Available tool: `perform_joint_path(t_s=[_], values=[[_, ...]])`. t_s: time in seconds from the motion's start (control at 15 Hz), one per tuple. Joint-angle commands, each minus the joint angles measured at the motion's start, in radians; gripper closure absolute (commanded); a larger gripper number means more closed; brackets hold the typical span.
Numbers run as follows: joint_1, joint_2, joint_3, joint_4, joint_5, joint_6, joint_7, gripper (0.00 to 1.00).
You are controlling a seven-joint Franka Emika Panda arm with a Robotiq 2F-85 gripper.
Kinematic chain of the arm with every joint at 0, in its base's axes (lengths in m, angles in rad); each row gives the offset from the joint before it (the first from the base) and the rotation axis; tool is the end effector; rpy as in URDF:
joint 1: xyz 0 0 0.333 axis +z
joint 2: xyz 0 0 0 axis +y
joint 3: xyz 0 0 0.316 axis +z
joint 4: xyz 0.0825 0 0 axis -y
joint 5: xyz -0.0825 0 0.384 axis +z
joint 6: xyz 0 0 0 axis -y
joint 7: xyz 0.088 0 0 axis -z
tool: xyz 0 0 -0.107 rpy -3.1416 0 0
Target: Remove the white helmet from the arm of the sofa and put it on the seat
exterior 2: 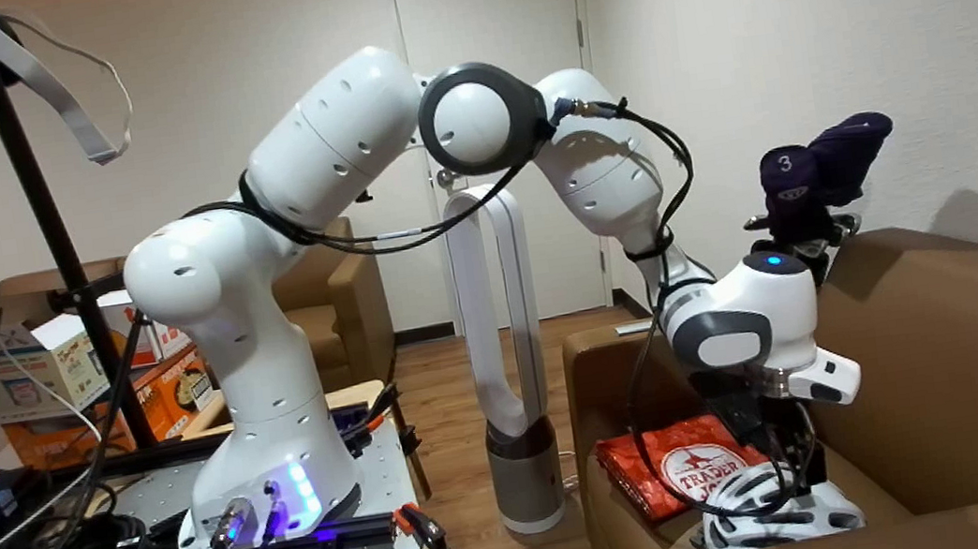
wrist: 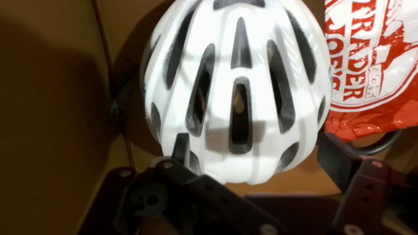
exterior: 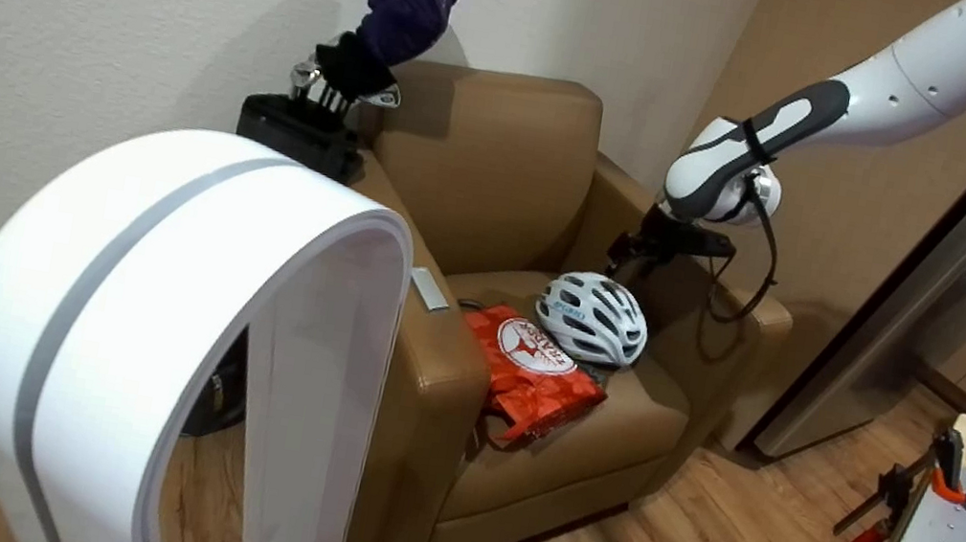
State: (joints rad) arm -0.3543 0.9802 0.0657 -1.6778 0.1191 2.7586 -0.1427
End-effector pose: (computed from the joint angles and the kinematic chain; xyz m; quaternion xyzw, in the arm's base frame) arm 0.6288 -0.1952 0.0419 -0.9872 0.1422 -0.0598 0.0396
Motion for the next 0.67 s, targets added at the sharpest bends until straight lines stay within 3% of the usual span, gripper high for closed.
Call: perform_joint_path(t_s=[0.0, 0.47, 0.53, 0.6], values=[[-0.018, -0.193, 0.01, -0.196, 0.023, -0.017, -0.018, 0.0], [0.0, -0.456, 0.005, -0.461, 0.03, -0.11, -0.064, 0.0], [0.022, -0.366, -0.021, -0.356, 0.025, -0.101, -0.029, 0.0], [0.026, -0.396, -0.022, -0.392, 0.025, -0.103, -0.032, 0.0]])
